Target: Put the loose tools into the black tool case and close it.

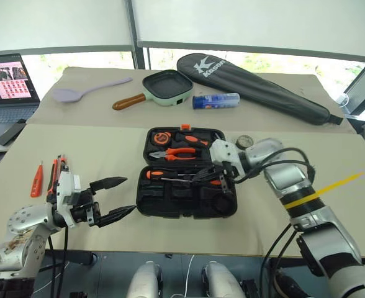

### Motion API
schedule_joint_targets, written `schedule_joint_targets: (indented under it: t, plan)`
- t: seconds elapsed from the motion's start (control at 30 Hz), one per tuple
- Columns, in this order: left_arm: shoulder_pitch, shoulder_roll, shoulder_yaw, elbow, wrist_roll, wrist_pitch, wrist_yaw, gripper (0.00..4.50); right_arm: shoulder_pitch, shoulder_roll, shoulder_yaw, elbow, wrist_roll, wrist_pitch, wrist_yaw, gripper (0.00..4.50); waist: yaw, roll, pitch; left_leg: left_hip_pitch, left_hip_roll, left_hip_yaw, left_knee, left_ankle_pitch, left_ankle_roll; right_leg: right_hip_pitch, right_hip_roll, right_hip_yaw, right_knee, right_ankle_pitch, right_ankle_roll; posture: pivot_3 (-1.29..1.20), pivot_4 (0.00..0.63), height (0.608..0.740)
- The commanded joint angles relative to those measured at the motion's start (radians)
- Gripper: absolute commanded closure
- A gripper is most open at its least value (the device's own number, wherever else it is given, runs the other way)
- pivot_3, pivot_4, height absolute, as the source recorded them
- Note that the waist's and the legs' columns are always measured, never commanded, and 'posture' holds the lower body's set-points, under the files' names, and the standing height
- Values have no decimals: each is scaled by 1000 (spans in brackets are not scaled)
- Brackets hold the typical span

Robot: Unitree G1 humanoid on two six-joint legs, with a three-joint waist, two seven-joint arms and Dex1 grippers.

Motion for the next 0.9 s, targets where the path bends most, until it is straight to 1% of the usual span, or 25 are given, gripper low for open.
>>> schedule_joint_targets:
  t: [0.03,0.17,0.23,0.43,0.5,0.57,0.67,0.73,0.8,0.83,0.9]
  plan:
    - [12,6,13,-39,-5,2,9,0,-10,5,15,52,-29,-55,-5,4437,0,0,0,0,0,0,0,0,0,0,0,0,0,0,0,0,150,740]
    - [22,9,15,-50,-5,4,16,0,-31,24,27,136,-62,-73,-29,4437,-2,0,0,2,0,0,0,0,0,1,0,0,0,0,0,0,150,740]
    - [26,10,17,-54,-6,5,20,0,-40,32,35,164,-73,-94,-35,4437,-3,-1,0,6,1,0,0,0,0,6,0,0,0,0,0,0,150,740]
    - [45,9,24,-68,-7,6,39,0,-53,68,61,185,-85,-27,-40,4437,-8,-2,-1,11,2,0,0,0,0,9,1,0,1,1,-2,0,150,740]
    - [64,8,31,-79,-7,3,46,0,-53,66,53,153,-66,0,-13,4437,-10,-3,-2,11,2,0,0,0,0,9,2,0,1,1,-2,0,150,740]
    - [87,8,45,-90,-8,-1,53,0,-43,53,30,99,-22,35,24,4437,-11,-3,-2,11,2,0,0,0,-1,8,1,0,1,1,-2,0,150,740]
    - [127,7,84,-94,-8,-12,70,0,-23,42,-55,50,51,5,16,4437,-8,-3,-2,9,2,0,0,0,-1,7,1,0,1,1,-2,0,150,740]
    - [178,-6,140,-99,-14,-22,93,0,21,4,-137,-12,133,-18,46,4437,-6,-4,-1,8,2,0,-1,0,-1,6,1,0,0,1,-2,0,150,740]
    - [242,-25,203,-112,-33,-19,116,0,82,-41,-218,-93,229,24,75,3900,-1,-4,-1,7,2,-1,-1,0,-1,6,0,0,-1,1,-2,0,150,740]
    - [281,-44,245,-123,-52,-3,147,0,129,-66,-262,-137,271,32,76,3703,0,-4,-1,6,2,-2,-1,0,0,6,-2,0,-2,1,-1,0,150,740]
    - [342,-80,307,-144,-64,5,200,0,212,-89,-330,-197,317,9,51,2997,2,-5,-1,6,2,-4,-1,-1,0,6,-3,-1,-3,0,0,0,150,740]
